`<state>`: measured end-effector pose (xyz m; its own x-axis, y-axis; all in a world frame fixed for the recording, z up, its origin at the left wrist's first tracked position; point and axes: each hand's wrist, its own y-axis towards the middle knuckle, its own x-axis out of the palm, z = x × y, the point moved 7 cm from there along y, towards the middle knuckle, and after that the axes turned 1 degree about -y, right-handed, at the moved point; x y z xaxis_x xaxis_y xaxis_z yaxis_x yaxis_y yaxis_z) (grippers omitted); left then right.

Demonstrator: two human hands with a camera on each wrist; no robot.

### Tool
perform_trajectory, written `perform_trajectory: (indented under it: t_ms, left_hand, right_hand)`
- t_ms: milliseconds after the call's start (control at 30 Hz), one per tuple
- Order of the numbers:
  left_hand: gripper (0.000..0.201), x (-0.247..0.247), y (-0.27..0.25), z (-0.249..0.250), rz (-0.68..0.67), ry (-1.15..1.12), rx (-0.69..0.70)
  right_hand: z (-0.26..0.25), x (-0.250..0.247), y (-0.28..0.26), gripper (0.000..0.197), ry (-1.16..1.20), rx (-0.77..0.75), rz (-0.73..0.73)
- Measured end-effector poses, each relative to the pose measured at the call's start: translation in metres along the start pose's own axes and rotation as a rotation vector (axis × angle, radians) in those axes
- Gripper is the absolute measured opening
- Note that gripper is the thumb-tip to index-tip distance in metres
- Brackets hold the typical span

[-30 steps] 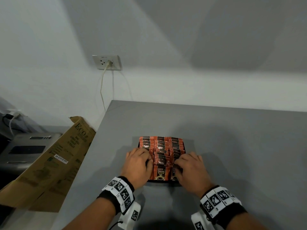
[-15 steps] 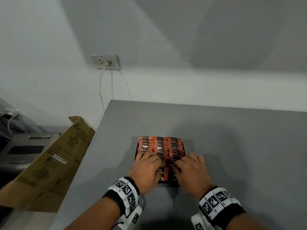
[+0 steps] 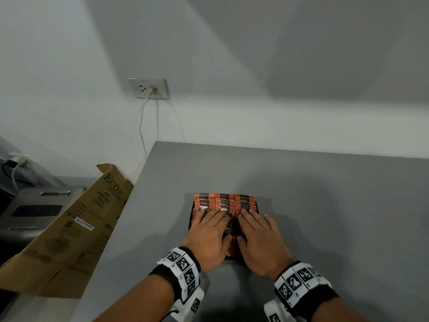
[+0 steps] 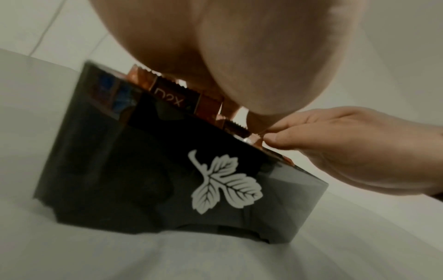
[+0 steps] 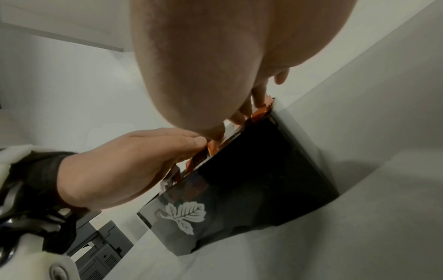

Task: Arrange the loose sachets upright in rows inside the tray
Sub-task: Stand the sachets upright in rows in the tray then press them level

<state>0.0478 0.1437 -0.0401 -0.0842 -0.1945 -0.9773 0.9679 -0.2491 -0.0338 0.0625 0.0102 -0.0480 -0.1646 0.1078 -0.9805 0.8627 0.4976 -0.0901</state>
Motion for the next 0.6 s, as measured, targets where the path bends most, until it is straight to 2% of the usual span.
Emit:
perform_trajectory:
  t_ms: [133,267,367,533,600]
  left_hand:
    - [0.068,0.001,0.006,-0.005,-0.039,0.049,-0.061]
    - [0.069,0.006,0.01,-0.007,-0.111,0.086,-0.087]
    - [0.071,0.002,0.014,-0.01,-0.079,0.08,-0.11]
    - [0.07,0.003,0.014,-0.012,-0.092,0.063,-0.133]
    - [0.07,-0.004,0.017,-0.016,-0.05,0.055,-0.148]
  right_hand:
    - [-0.001,-0.005,0.006,0.077,-0.008,0.019,-0.064]
    - [-0.003,-0.002,0.009,0.075,-0.016,0.031,-0.115]
    - [-0.001,-0.005,0.016,0.079,-0.015,0.052,-0.104]
    - [0.001,-0.002,0.02,0.071,-0.006,0.071,-0.134]
    - [0.002,-0.006,0.024,0.071,-0.001,0.075,-0.098]
